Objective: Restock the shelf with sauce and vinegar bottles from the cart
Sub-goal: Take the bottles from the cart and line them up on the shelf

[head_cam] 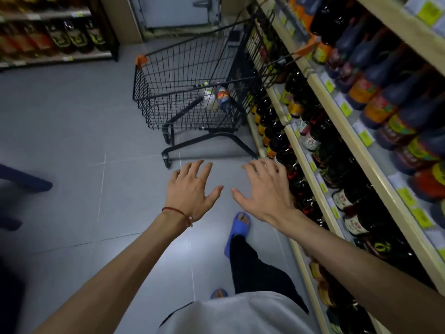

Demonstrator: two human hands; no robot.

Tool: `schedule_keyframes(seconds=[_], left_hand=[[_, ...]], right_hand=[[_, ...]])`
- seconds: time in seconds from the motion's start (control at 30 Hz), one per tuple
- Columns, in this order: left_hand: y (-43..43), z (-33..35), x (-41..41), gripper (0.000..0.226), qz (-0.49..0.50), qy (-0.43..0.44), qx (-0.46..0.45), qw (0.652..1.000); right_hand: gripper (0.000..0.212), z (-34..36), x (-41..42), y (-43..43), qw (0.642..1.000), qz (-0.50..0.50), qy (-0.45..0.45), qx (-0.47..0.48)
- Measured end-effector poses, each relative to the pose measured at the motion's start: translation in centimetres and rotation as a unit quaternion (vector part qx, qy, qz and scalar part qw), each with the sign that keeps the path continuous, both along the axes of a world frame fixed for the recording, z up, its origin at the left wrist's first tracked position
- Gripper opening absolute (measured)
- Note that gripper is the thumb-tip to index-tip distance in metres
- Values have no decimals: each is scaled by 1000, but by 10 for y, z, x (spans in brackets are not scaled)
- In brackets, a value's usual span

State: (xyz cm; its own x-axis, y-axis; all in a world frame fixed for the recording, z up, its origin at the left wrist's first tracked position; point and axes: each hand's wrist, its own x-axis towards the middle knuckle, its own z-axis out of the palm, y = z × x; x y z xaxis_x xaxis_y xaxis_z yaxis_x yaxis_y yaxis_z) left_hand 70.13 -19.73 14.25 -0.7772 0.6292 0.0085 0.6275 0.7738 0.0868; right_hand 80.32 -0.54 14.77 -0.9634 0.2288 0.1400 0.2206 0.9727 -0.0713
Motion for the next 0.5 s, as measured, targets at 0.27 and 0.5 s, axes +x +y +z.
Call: schedule_keyframes(seconds=[0.27,0.5], left_hand=[[69,-1,-147,75,18,4,-42,999],[141,8,-260,74,27,-8,-42,999]], right_hand=[[69,-18,-155,75,1000,20,-5,-9],[62,-8,-289,145,999,25,25,-27]])
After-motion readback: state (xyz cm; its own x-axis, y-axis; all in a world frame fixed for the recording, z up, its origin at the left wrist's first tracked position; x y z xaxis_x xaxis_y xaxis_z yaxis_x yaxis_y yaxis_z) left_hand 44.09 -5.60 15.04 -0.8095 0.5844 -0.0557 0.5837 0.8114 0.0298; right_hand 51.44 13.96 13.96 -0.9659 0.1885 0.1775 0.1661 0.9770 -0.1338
